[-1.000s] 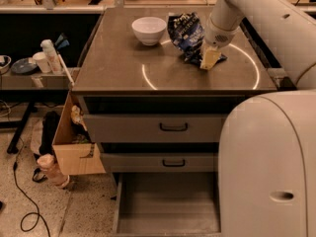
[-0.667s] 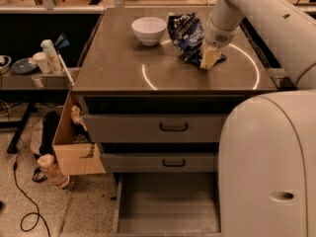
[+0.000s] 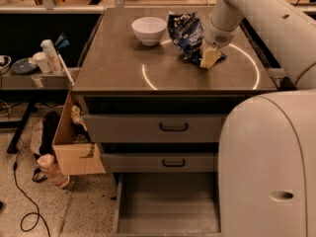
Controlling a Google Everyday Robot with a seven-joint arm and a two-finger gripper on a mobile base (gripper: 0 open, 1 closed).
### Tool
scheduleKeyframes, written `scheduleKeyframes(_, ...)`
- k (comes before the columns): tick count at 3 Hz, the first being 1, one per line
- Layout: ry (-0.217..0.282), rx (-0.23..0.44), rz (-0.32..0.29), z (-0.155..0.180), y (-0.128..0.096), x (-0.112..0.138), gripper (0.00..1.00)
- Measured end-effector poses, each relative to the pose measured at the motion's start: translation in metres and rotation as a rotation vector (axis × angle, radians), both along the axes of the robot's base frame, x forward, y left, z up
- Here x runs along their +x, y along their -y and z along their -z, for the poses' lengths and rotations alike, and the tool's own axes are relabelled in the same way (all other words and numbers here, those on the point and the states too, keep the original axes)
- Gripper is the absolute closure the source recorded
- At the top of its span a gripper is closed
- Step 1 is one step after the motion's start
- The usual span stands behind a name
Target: Place rxbar blueberry into bottom drawer
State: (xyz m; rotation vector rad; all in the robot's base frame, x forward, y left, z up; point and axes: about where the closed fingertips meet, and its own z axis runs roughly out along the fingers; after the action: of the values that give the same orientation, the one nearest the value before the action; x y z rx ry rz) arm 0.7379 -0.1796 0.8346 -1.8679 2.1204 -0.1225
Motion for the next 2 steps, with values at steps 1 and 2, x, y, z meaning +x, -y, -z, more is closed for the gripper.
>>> scheduleKeyframes(1, 0.037, -0.001, 0.004, -0.019, 0.004, -0.002, 1.00)
scheduleKeyframes(2, 0.071, -0.005, 0.005, -0.036, 0.006, -0.005, 1.00)
